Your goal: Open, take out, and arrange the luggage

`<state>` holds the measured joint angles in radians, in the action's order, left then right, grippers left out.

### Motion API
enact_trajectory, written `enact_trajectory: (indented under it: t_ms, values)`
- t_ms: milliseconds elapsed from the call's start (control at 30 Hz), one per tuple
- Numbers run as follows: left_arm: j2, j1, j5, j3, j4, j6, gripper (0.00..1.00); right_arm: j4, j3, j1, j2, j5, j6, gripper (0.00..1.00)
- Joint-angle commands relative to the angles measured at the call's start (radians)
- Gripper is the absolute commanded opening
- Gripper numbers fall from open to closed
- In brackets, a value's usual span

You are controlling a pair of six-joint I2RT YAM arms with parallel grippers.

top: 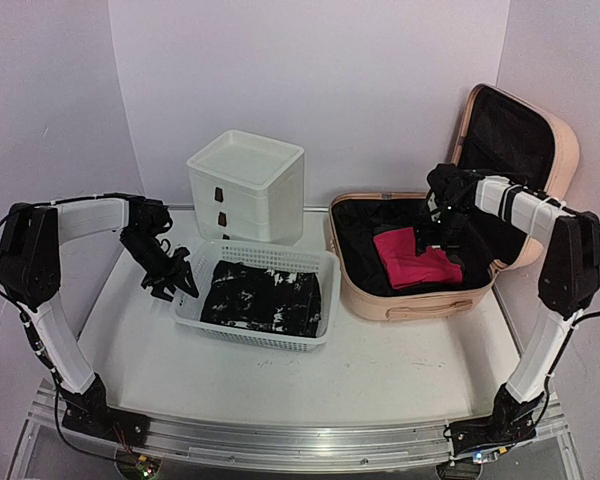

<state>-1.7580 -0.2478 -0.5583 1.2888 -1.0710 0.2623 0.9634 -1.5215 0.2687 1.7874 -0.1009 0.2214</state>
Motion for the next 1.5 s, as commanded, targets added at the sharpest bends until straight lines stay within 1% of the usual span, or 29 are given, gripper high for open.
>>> enact_trajectory:
  t_ms: [0,33,67,133,167,233,267,300,367,467,600,633,733,800,867,967,1067,1200,1300,1467]
  values:
    - [0.003,0.001,-0.04,0.046,0.005,-0.004,0.48,0.053,-0.048,-0.017,0.023,0.075,0.313,0.83]
    - [0.002,-0.001,-0.042,0.047,0.004,-0.001,0.48,0.027,-0.023,-0.016,0.016,0.126,0.426,0.83]
    - [0.0,0.0,-0.044,0.049,0.005,0.0,0.48,-0.012,0.023,-0.016,0.006,0.162,0.574,0.83]
    - [-0.005,0.0,-0.049,0.052,0.004,0.0,0.48,-0.133,0.141,-0.015,-0.032,0.203,0.87,0.83]
    - [-0.007,0.0,-0.05,0.052,0.003,-0.002,0.48,-0.219,0.208,-0.014,-0.053,0.205,0.994,0.83]
    - [-0.008,0.001,-0.051,0.047,0.003,-0.005,0.48,-0.428,0.329,-0.01,-0.082,0.159,1.157,0.83]
    - [-0.01,0.0,-0.053,0.044,0.003,-0.005,0.48,-0.483,0.364,-0.01,-0.081,0.125,1.214,0.82]
    - [-0.012,-0.001,-0.055,0.043,0.003,-0.008,0.48,-0.499,0.372,-0.011,-0.073,0.09,1.254,0.82]
    - [-0.011,0.001,-0.047,0.043,0.002,-0.013,0.48,-0.519,0.355,-0.011,-0.035,0.033,1.273,0.82]
    - [-0.012,0.0,-0.043,0.042,-0.002,-0.02,0.49,-0.526,0.328,-0.011,0.015,0.03,1.312,0.83]
    - [-0.023,0.0,-0.034,0.04,-0.012,-0.028,0.49,-0.565,0.36,-0.011,0.009,-0.014,1.336,0.82]
    - [-0.027,0.0,-0.032,0.04,-0.012,-0.028,0.49,-0.602,0.379,-0.013,0.006,-0.027,1.333,0.82]
    - [-0.038,0.0,-0.027,0.045,-0.027,-0.033,0.49,-0.615,0.395,-0.032,-0.004,0.012,1.353,0.77]
    - [-0.039,0.0,-0.018,0.042,-0.034,-0.032,0.49,-0.619,0.405,-0.033,-0.031,0.005,1.365,0.72]
    - [-0.045,0.001,-0.017,0.04,-0.038,-0.037,0.49,-0.609,0.408,-0.038,-0.035,0.017,1.379,0.72]
    - [-0.055,0.0,-0.023,0.037,-0.048,-0.04,0.49,-0.626,0.43,-0.048,-0.027,0.067,1.45,0.71]
    - [-0.058,0.0,-0.031,0.029,-0.052,-0.041,0.49,-0.642,0.409,-0.054,-0.029,0.111,1.454,0.69]
    - [-0.068,0.0,-0.034,0.02,-0.053,-0.038,0.49,-0.633,0.389,-0.064,-0.059,0.133,1.441,0.72]
    - [-0.077,0.0,-0.04,0.018,-0.053,-0.038,0.49,-0.615,0.368,-0.074,-0.045,0.153,1.406,0.76]
    - [-0.075,0.001,-0.045,0.01,-0.053,-0.035,0.49,-0.605,0.321,-0.095,-0.029,0.197,1.376,0.77]
